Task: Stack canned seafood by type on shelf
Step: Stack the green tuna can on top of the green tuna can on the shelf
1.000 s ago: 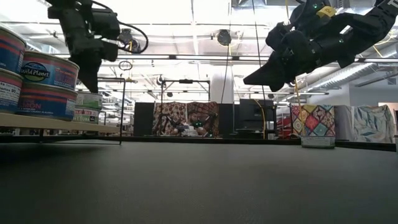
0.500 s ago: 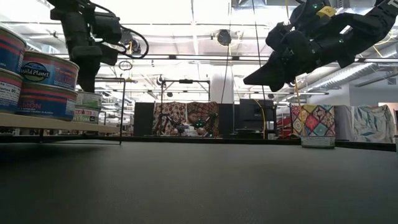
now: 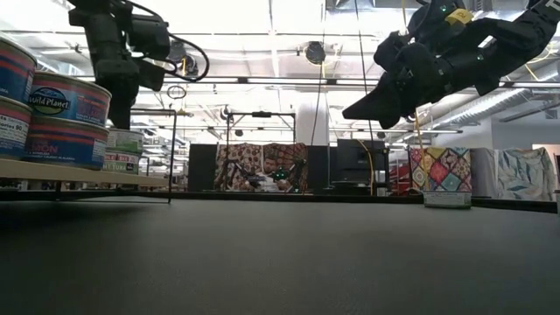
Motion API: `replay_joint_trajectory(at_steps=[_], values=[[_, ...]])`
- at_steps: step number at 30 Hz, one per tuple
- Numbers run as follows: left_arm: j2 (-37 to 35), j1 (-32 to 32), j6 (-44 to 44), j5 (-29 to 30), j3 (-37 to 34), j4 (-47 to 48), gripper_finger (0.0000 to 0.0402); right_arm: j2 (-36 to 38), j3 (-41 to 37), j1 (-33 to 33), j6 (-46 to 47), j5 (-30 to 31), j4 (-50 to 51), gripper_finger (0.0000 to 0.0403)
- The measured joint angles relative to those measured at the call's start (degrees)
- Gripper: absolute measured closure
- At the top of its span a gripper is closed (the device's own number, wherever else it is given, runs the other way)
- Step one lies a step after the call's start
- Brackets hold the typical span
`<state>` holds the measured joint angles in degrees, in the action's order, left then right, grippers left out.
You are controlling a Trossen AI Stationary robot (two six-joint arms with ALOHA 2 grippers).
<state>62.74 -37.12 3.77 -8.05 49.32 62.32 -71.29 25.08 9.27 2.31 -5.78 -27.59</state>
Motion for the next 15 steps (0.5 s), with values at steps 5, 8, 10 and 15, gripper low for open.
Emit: replay_joint_trajectory(at_steps=[5, 8, 10, 15], values=[[0.01, 1.35, -0.48, -0.11, 0.00, 0.00, 0.0369, 0.00, 0.00, -0.02, 0.02, 0.00, 0.02, 0.0403], [0.02, 2.22, -0.49, -0.12, 0.00, 0.22, 0.0369, 0.01, 0.00, -0.01, 0.02, -0.02, 0.01, 0.0403], [0.02, 2.75, -0.49, -0.15, 0.00, 0.38, 0.0369, 0.00, 0.00, 0.00, 0.02, -0.03, 0.02, 0.0403], [0.02, 4.23, -0.46, -0.24, 0.00, 1.76, 0.0369, 0.00, 0.00, 0.00, 0.02, -0.02, 0.02, 0.0403]])
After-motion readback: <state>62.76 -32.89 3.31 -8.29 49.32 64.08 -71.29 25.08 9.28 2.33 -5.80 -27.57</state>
